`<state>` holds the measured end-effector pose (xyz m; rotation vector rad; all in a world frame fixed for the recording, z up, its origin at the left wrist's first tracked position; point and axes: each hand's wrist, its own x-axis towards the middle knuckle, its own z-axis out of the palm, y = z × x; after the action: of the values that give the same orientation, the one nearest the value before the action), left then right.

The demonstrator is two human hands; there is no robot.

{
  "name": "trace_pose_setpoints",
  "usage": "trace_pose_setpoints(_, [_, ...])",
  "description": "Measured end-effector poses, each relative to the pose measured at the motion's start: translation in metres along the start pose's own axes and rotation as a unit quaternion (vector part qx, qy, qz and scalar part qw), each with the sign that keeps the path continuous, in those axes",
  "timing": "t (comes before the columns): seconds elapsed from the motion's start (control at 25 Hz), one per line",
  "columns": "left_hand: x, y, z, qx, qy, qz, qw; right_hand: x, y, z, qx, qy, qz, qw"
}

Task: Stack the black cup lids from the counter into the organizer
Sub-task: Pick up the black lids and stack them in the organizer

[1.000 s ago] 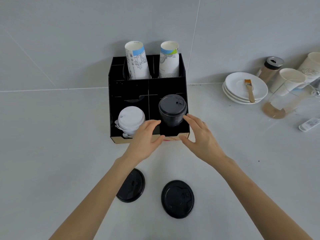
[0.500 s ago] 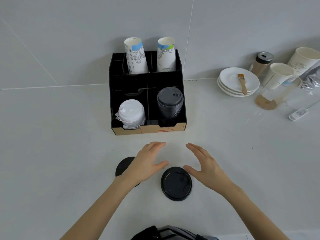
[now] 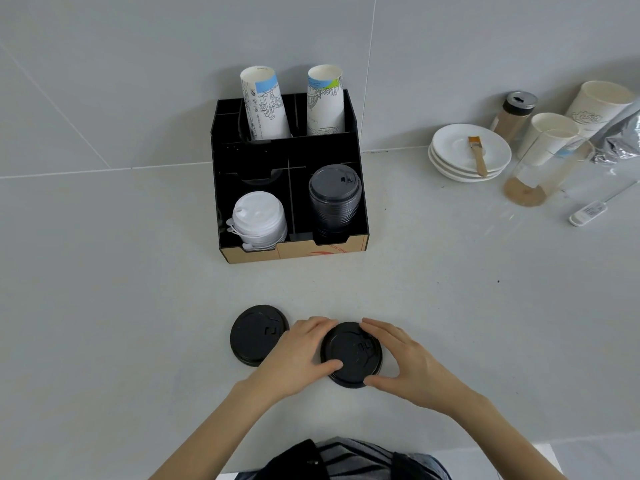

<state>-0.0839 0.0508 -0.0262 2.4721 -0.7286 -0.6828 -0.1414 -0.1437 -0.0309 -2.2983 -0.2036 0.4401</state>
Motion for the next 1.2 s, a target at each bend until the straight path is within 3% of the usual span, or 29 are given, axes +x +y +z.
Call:
trace_pose_setpoints(0.76, [0.015, 0.005, -0.027, -0.012, 0.013, 0.032, 0.999, 0.023, -0.012, -0.023, 0.016, 0.067, -0.022, 0.997])
trace_pose_setpoints(1.2, [0.059, 0.013, -0.098, -0.045, 0.147, 0.074, 0.985, 0.073, -0.040, -0.086, -0.007, 0.172, -0.058, 0.983])
